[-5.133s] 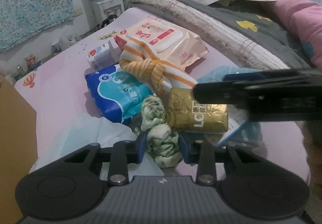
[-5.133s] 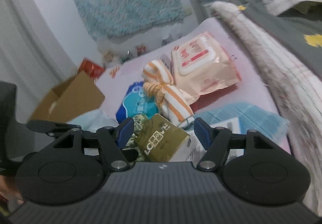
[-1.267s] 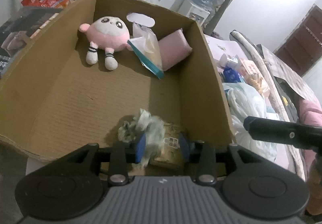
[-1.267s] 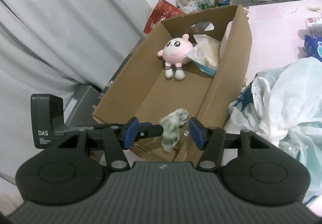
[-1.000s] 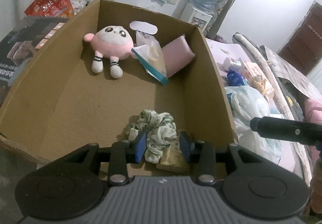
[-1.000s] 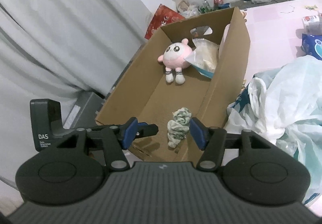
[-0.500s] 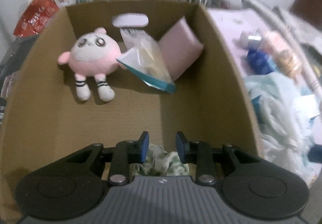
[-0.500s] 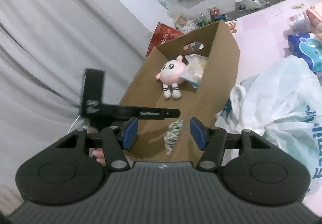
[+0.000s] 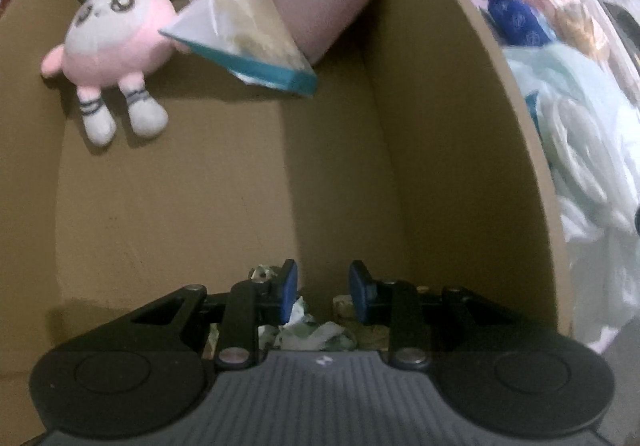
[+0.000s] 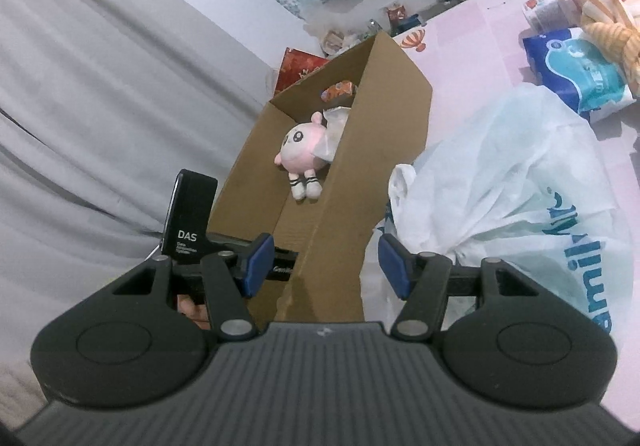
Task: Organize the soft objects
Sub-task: 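Lower the green scrunchie into the box and open the left gripper, then move both grippers back over the bed toward the blue-white box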
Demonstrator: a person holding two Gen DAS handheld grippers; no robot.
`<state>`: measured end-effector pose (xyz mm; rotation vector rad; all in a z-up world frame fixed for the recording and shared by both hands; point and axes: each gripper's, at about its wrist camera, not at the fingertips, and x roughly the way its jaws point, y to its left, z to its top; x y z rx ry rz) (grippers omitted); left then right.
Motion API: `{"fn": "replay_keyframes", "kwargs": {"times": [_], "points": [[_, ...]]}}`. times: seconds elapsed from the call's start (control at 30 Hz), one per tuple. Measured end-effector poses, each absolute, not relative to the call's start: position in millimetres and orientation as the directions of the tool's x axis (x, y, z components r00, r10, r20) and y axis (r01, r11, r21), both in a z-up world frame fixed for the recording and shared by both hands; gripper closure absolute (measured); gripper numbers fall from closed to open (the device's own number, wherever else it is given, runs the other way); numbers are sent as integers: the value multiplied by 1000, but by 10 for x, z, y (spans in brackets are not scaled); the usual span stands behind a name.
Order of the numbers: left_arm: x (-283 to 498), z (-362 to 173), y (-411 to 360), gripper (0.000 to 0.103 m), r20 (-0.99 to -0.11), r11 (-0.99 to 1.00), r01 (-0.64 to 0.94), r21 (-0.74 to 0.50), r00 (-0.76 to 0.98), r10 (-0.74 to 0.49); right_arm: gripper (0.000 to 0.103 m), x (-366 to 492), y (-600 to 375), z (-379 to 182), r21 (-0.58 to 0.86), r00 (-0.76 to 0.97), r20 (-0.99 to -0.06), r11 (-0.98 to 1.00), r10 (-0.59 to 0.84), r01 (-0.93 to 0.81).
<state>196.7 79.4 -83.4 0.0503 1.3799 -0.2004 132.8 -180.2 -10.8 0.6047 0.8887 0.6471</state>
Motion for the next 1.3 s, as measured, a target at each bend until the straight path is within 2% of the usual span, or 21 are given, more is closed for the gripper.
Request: {"fn": "replay_keyframes", "kwargs": {"times": [0.23, 0.4, 0.6, 0.77, 1.07, 1.3], "points": [[1878, -775, 882, 73, -981, 986, 157, -61, 172, -88, 44, 1318, -1850, -103, 717, 484, -487, 649, 727, -254], [1739, -574, 967, 56, -962, 992, 99, -84, 252, -106, 43, 1245, -1883, -62, 716, 499, -478, 650, 723, -255], [1544, -224, 1036, 45, -920, 993, 39, -108, 374, -115, 34, 1068, -2029, 17, 721, 549, -434, 641, 714, -264], [1297, 49, 1043, 40, -846, 990, -6, -140, 520, -117, 29, 842, -2271, -20, 748, 609, -393, 625, 689, -224], [884, 401, 681, 34, -745, 993, 78, -90, 656, -119, 25, 367, -2963, -368, 784, 715, -400, 618, 573, -57], [703, 548, 120, 23, -650, 974, 207, -93, 728, -217, 25, 127, -3487, -680, 828, 792, -380, 557, 478, 61]]}}
